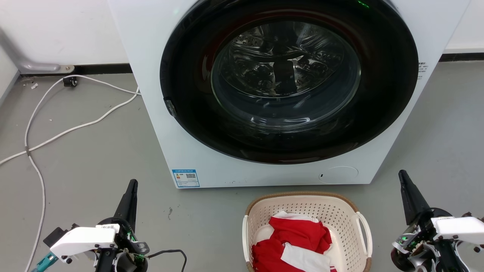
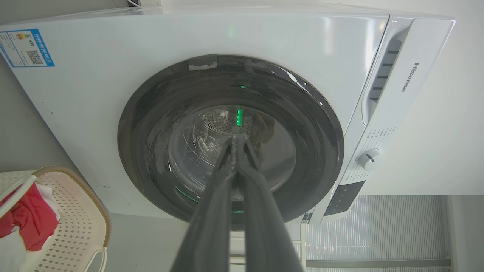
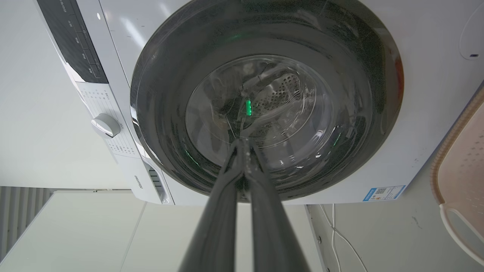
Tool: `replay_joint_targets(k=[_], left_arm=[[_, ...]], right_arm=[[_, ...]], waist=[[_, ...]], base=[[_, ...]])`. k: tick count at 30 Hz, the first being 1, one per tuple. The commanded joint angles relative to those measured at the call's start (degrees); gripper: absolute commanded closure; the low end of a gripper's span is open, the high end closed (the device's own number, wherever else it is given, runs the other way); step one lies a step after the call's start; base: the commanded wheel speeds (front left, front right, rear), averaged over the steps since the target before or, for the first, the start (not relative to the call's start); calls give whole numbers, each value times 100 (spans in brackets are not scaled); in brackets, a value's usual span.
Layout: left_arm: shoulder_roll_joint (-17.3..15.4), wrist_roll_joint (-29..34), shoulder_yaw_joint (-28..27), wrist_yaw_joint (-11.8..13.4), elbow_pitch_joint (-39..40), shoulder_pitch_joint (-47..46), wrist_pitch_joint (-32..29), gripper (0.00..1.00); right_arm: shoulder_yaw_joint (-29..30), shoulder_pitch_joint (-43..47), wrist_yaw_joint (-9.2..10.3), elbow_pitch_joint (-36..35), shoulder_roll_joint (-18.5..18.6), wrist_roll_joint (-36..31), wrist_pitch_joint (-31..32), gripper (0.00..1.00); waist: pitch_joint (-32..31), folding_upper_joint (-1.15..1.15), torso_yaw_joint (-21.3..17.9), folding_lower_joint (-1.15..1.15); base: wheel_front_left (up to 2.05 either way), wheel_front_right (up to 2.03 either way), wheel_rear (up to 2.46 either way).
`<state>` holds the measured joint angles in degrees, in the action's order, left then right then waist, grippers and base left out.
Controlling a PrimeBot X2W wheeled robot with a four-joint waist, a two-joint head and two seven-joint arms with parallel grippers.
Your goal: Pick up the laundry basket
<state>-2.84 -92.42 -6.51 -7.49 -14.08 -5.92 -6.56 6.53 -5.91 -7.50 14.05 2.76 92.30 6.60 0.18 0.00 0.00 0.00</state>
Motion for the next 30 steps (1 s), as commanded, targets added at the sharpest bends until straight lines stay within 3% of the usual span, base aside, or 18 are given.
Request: replay_joint_targets(k=[1,30], left_arm=[[-7,0,-13,-15,0,-56,-12,100],[-7,-1,-13,-15,0,-57,-12,100]], right_arm=[[-3,-59,2,4,22,23,7,100],[-2,-59,2,4,22,23,7,100]], waist=[[0,0,0,0],[0,0,0,0]], base=[[0,0,0],[0,0,0]])
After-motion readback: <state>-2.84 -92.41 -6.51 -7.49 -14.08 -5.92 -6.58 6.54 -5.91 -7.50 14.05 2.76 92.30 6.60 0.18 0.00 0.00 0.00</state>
